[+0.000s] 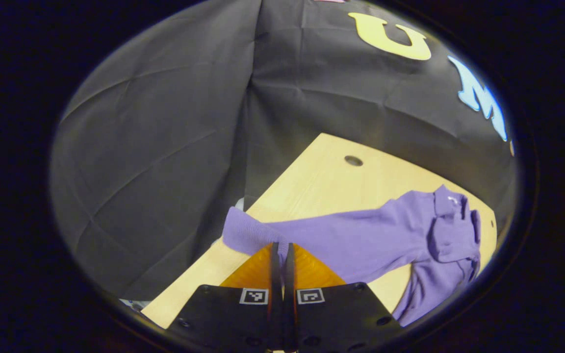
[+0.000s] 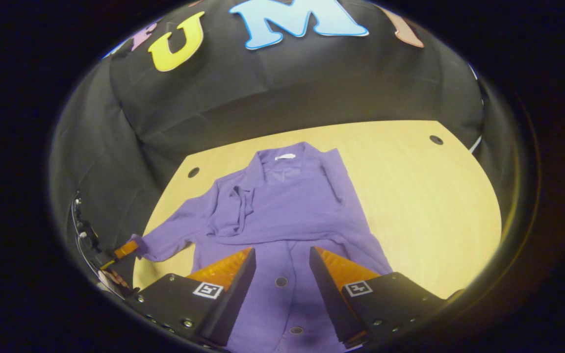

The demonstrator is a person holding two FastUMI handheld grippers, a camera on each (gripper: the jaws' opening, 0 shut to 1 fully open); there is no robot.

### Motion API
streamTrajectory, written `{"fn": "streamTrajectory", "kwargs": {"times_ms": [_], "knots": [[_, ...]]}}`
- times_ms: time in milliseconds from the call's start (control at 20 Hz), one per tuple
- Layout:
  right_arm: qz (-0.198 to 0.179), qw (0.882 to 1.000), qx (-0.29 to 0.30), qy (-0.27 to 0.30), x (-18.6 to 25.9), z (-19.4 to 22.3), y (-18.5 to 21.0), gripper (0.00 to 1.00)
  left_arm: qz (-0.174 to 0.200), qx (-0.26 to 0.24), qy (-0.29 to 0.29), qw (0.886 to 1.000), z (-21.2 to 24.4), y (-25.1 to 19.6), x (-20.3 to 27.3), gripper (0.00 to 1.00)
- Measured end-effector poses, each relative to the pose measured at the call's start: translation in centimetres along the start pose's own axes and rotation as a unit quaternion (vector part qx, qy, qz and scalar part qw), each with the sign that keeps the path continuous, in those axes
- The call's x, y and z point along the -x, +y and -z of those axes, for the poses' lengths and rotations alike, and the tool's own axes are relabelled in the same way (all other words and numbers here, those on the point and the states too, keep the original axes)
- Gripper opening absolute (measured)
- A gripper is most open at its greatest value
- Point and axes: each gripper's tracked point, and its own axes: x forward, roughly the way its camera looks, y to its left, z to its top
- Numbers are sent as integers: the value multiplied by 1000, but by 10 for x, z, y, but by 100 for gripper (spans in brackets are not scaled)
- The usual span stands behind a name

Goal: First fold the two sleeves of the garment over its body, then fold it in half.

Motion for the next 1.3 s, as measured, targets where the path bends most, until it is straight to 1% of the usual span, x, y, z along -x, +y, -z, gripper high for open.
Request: {"fn": "streamTrajectory", "kwargs": {"times_ms": [150, 350, 600, 800, 950, 1150, 1300], "knots": [[7, 1000, -23, -9, 12, 1, -19, 75, 33, -14, -15, 999, -24, -51, -1, 7], [23, 998, -57, -23, 32, 3, -53, 75, 83, -30, -27, 996, -47, -131, -4, 7], [49, 994, -96, -36, 56, 15, -95, 75, 151, -66, -32, 986, -55, -241, -2, 7], [74, 988, -128, -41, 77, 31, -129, 75, 208, -95, -30, 973, -51, -334, 8, 7], [91, 983, -153, -44, 91, 40, -154, 75, 254, -120, -30, 959, -40, -404, 20, 7], [109, 977, -178, -48, 107, 52, -177, 75, 306, -161, -19, 938, -8, -487, 45, 7], [117, 974, -187, -47, 115, 58, -188, 75, 334, -177, -8, 926, 17, -530, 57, 7]]}}
